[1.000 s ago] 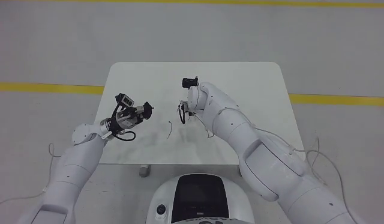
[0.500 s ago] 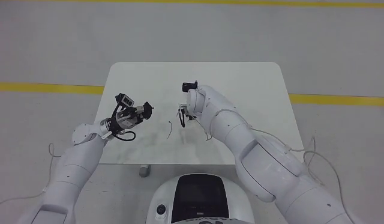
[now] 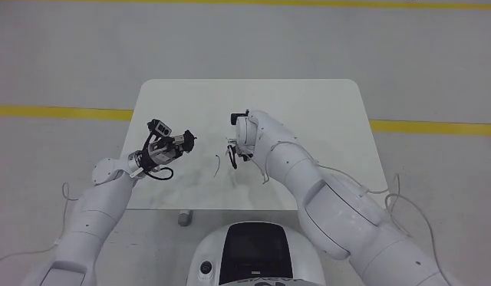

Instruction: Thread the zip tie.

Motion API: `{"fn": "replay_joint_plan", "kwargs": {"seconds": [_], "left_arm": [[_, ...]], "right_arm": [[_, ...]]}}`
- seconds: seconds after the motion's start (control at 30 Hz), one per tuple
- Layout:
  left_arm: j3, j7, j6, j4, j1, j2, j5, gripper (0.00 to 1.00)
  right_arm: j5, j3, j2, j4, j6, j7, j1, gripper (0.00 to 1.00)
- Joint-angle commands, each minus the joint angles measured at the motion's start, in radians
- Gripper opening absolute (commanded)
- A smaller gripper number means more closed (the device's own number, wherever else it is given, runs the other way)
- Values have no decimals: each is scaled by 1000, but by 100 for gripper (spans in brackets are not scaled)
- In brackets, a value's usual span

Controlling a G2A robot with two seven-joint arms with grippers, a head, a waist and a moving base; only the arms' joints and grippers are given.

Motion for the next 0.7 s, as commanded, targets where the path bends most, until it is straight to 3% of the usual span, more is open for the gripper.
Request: {"fn": "replay_joint_plan", "kwargs": {"seconds": [0.0,0.23,0.47,0.67], "left_arm": [[0,0,0,0,0,0,0,0],[0,0,0,0,0,0,0,0],[0,0,0,0,0,0,0,0],[0,0,0,0,0,0,0,0]], "right_arm": [[-3,0,0,-1,0,6,-1,0],[-16,-1,2,-11,-5,34,-7,0],[3,25,8,7,0,-50,-1,4],[-4,33,1,31,0,-91,5,0]]}}
